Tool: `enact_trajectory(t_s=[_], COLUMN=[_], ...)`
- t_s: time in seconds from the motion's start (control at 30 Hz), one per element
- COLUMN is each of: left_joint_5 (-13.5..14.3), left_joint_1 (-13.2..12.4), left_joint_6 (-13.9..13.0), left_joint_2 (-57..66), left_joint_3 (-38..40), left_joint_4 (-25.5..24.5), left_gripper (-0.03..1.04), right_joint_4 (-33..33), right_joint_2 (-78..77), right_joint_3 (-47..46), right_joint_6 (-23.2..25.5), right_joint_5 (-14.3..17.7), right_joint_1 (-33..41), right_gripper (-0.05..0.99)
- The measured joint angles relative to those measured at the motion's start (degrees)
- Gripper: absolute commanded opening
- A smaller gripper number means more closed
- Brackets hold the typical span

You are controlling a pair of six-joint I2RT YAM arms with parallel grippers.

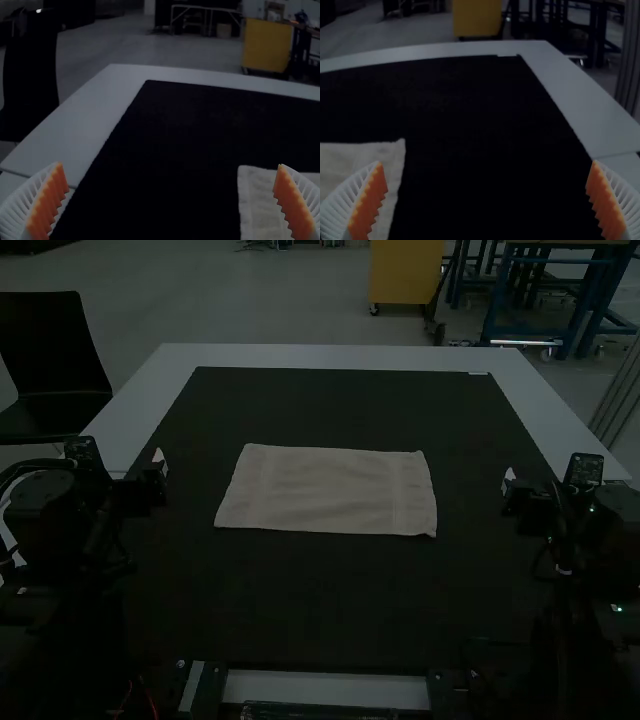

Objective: Fold the towel.

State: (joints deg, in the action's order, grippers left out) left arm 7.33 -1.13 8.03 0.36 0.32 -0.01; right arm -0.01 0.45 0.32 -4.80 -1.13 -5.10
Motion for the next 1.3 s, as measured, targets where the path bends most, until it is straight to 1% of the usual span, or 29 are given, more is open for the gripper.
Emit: enact_trajectory(t_s=[0.2, 0.27, 0.33, 0.4, 0.5, 0.57, 0.67, 0.73, 0.8, 0.83, 0.9, 0.93, 0.97, 1.03, 1.1, 1.2, 1.3], left_joint_5=[0.00, 0.00, 0.00, 0.02, 0.48, 1.79, 3.52, 4.07, 4.70, 4.79, 4.85, 4.85, 4.68, 4.39, 4.02, 3.50, 2.71], left_joint_1=[0.00, 0.00, 0.00, 0.00, 0.00, 0.00, 0.00, 0.00, 0.00, 0.00, 0.00, 0.00, 0.02, 0.02, 0.20, 1.36, 2.29], left_joint_6=[-0.20, -1.57, -4.11, -6.97, -11.96, -15.37, -19.91, -22.16, -23.34, -23.74, -24.33, -24.48, -24.65, -24.81, -24.70, -23.10, -19.26], left_joint_2=[0.00, 0.00, 0.00, 0.00, 0.00, 0.00, 0.00, 0.00, 0.00, 0.00, 0.00, 0.00, 0.00, 0.46, 2.99, 11.15, 23.76], left_joint_3=[0.00, 0.00, 0.00, 0.00, 0.00, 0.00, -0.02, 0.00, 0.00, 0.00, 0.00, 0.07, 0.44, 2.36, 6.47, 14.82, 24.06], left_joint_4=[0.28, 1.36, 3.17, 5.97, 10.45, 12.44, 15.32, 17.84, 19.61, 19.67, 19.39, 19.21, 18.43, 16.37, 15.13, 14.60, 13.86], left_gripper=[0.97, 0.97, 0.97, 0.97, 0.97, 0.97, 0.97, 0.97, 0.97, 0.97, 0.97, 0.97, 0.97, 0.97, 0.97, 0.97, 0.97], right_joint_4=[0.48, 2.14, 4.07, 7.15, 10.60, 12.22, 13.88, 15.26, 16.94, 17.99, 21.42, 22.05, 21.31, 17.44, 15.13, 13.29, 11.72], right_joint_2=[0.00, 0.00, 0.00, 0.00, 0.00, 0.00, 0.00, 0.02, 0.00, 0.00, 0.00, 0.00, 0.02, 0.55, 3.32, 11.65, 23.80], right_joint_3=[0.00, 0.00, 0.00, 0.00, 0.00, 0.00, 0.00, 0.00, 0.00, 0.00, 0.00, 0.15, 0.59, 3.04, 7.54, 16.74, 26.25], right_joint_6=[-0.28, -1.55, -3.45, -6.67, -14.08, -19.37, -25.83, -29.29, -31.39, -31.95, -32.52, -32.52, -32.06, -30.25, -27.30, -21.29, -14.69], right_joint_5=[-0.72, -1.25, -1.49, -1.68, -1.73, -1.75, -1.88, -1.86, -1.62, -1.40, -0.37, 0.04, 0.35, 0.66, 0.70, 0.50, 0.02], right_joint_1=[0.00, 0.00, 0.00, 0.00, 0.00, -0.02, 0.00, 0.00, 0.00, -0.02, -0.15, -0.37, -0.61, -0.96, -1.03, -1.03, -1.03], right_gripper=[0.91, 0.91, 0.91, 0.91, 0.91, 0.91, 0.91, 0.91, 0.91, 0.91, 0.91, 0.91, 0.91, 0.91, 0.91, 0.91, 0.91])
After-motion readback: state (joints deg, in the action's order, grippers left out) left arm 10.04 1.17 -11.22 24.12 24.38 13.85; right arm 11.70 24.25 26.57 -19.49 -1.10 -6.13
